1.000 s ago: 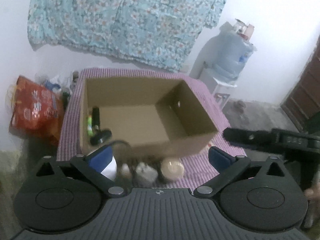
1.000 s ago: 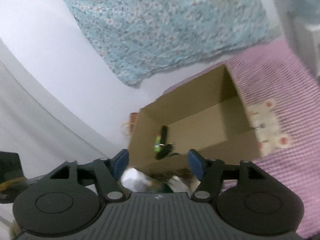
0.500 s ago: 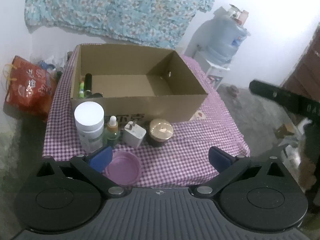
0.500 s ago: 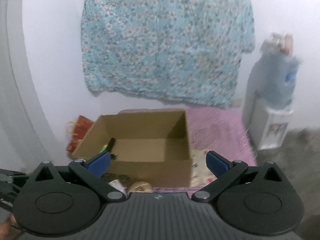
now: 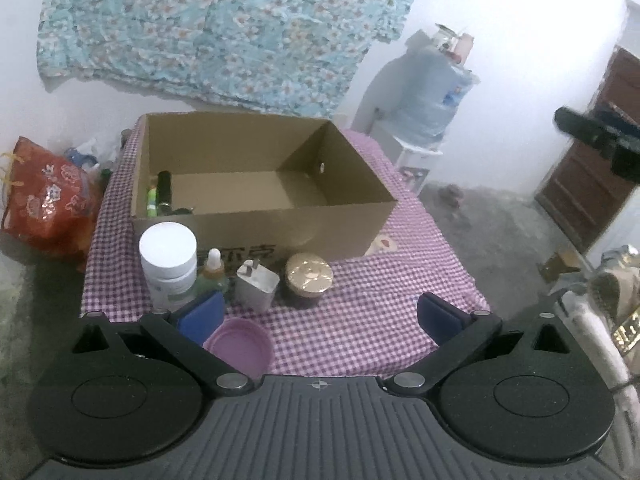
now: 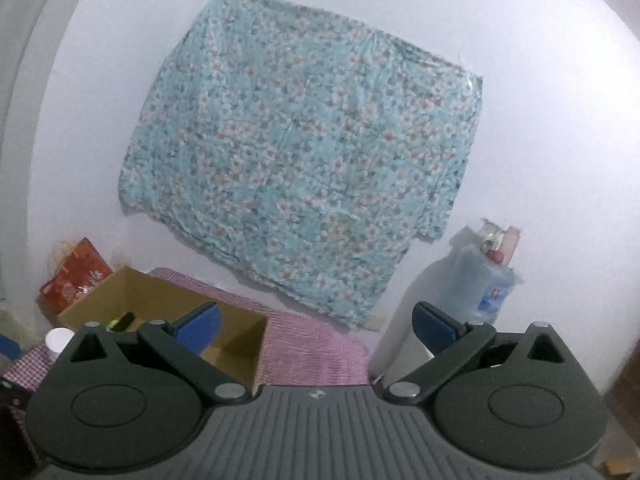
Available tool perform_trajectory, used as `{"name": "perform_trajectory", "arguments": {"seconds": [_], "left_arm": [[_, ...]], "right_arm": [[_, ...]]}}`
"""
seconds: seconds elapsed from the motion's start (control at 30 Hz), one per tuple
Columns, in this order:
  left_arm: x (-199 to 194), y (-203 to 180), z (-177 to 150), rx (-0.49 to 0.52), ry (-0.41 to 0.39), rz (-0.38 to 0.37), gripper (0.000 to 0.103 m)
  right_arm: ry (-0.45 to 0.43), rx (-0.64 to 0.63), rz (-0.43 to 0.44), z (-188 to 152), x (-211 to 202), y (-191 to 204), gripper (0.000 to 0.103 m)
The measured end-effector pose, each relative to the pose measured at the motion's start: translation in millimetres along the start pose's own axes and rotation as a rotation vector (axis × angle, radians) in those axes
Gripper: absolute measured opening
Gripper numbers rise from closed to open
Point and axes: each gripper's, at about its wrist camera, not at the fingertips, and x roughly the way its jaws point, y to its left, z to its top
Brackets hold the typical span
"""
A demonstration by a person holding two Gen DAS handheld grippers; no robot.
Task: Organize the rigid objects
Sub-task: 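Lower the right gripper onto the pink plastic lid and grasp its rim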
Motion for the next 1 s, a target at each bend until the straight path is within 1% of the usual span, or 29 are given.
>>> {"name": "perform_trajectory", "arguments": {"seconds": [0.07,0.13,0.2,0.27,0.3,0.43,0.5,0.53,0.57,0.6,0.67,0.77,0.83,0.9,1.0], "left_arm": [[6,0,-3,0.003,0.017,0.009,0.103],[11,1,-6,0.014,0.032,0.036,0.103],[16,2,-13,0.027,0.038,0.072,0.103],[23,6,-17,0.026,0.07,0.095,0.103],[29,8,-20,0.02,0.091,0.106,0.103],[49,15,-27,0.018,0.161,0.129,0.103],[60,15,-31,0.031,0.196,0.162,0.103],[66,16,-32,0.038,0.215,0.183,0.103],[72,16,-33,0.042,0.229,0.2,0.103],[77,17,-34,0.045,0.241,0.214,0.102],[85,20,-35,0.043,0.259,0.226,0.101],[96,25,-37,0.037,0.287,0.237,0.097],[103,29,-37,0.038,0.304,0.238,0.093],[107,31,-38,0.041,0.316,0.239,0.085],[112,35,-39,0.046,0.328,0.245,0.079]], "right_arm": [[0.024,0.019,0.062,-15,5,8,0.103],[0.088,0.06,0.137,-32,15,19,0.103],[0.146,0.155,0.225,-52,26,25,0.103],[0.215,0.261,0.315,-69,40,30,0.103],[0.264,0.317,0.357,-78,51,33,0.103],[0.443,0.466,0.464,-107,93,43,0.103],[0.519,0.536,0.514,-119,113,47,0.102],[0.552,0.562,0.528,-125,121,50,0.1],[0.591,0.589,0.548,-130,128,53,0.096],[0.619,0.606,0.564,-136,132,57,0.094],[0.664,0.621,0.591,-145,141,66,0.085],[0.704,0.6,0.624,-152,150,82,0.073],[0.716,0.589,0.642,-154,155,89,0.069],[0.728,0.58,0.658,-155,161,95,0.066],[0.745,0.568,0.683,-157,172,107,0.06]]}}
